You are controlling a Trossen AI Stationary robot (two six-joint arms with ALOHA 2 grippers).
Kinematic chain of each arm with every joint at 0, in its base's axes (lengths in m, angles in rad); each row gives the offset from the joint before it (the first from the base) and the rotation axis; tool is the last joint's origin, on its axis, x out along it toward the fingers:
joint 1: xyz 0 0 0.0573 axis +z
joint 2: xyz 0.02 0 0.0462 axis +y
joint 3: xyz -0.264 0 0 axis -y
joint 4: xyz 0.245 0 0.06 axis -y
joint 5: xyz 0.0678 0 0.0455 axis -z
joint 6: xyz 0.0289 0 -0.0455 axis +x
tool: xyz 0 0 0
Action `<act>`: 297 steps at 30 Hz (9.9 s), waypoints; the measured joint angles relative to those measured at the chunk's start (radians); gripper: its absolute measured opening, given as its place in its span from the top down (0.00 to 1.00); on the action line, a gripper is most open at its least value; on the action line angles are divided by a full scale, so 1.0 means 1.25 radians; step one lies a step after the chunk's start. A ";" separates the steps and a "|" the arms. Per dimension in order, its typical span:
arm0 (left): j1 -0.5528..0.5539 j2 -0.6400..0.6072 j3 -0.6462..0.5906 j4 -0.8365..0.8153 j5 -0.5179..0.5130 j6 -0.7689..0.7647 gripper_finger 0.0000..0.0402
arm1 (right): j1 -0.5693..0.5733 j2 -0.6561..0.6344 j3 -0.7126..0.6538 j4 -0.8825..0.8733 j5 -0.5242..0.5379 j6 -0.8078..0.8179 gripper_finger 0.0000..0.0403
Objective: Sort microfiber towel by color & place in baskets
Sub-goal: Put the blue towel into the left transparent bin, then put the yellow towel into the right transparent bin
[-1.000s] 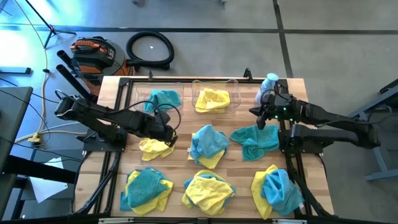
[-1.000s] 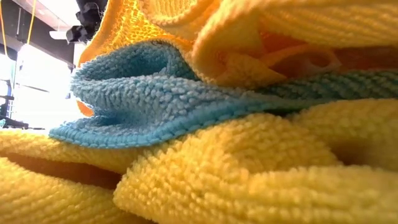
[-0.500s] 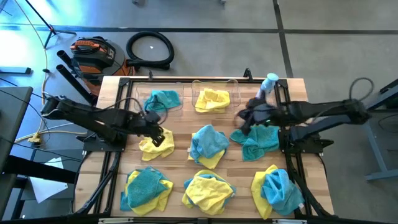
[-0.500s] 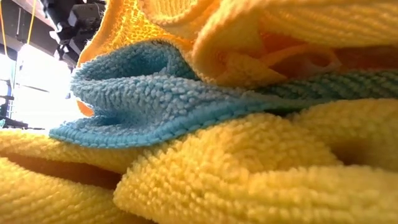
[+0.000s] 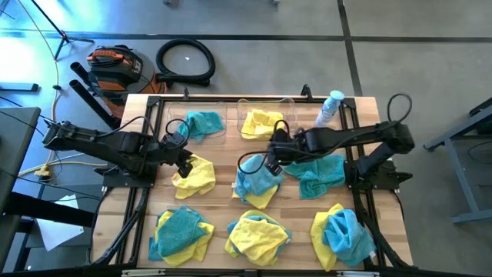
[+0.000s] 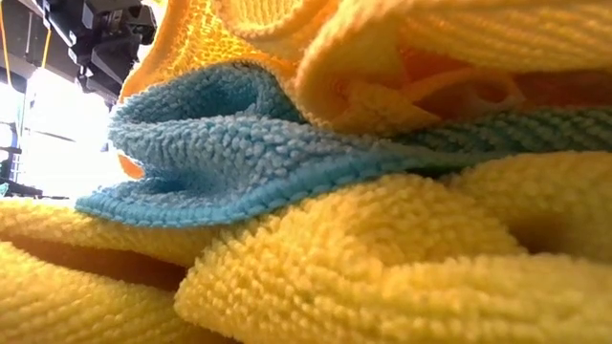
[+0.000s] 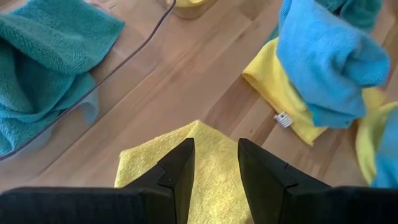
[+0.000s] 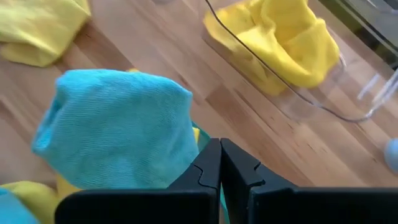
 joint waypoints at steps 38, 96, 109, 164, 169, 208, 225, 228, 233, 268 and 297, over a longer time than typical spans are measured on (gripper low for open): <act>0.000 0.006 0.000 0.006 -0.004 0.077 0.72 | -0.007 0.224 -0.089 0.383 -0.193 -0.044 0.41; -0.001 -0.020 0.000 0.027 -0.023 -0.094 0.72 | -0.316 0.399 0.175 0.967 -0.465 -0.505 0.96; -0.001 -0.020 0.000 0.027 -0.028 -0.093 0.72 | -0.355 0.426 0.175 0.910 -0.463 -0.447 0.64; -0.001 0.065 0.079 0.027 0.007 -0.100 0.76 | 0.051 -0.246 -0.489 0.597 -0.062 0.095 1.00; -0.006 0.198 0.199 0.012 0.017 -0.151 0.81 | 0.052 -0.386 -0.614 0.597 -0.054 0.098 1.00; -0.046 0.674 0.524 -0.341 0.017 -0.533 0.64 | 0.052 -0.690 -0.755 0.436 -0.210 -0.072 1.00; -0.171 0.678 0.525 0.100 0.099 -0.323 0.64 | 0.052 -0.690 -0.755 0.436 -0.210 -0.072 1.00; -0.188 0.697 0.525 0.169 0.110 -0.279 0.64 | 0.052 -0.690 -0.755 0.436 -0.206 -0.073 1.00; -0.203 0.754 0.525 0.203 0.158 -0.266 0.64 | 0.052 -0.690 -0.755 0.436 -0.204 -0.073 1.00; -0.114 0.497 0.525 0.344 0.064 -0.010 1.00 | 0.052 -0.690 -0.755 0.430 -0.209 -0.114 1.00; 0.482 0.824 0.826 0.311 0.499 0.468 1.00 | 0.050 -0.690 -0.755 0.479 0.076 0.240 1.00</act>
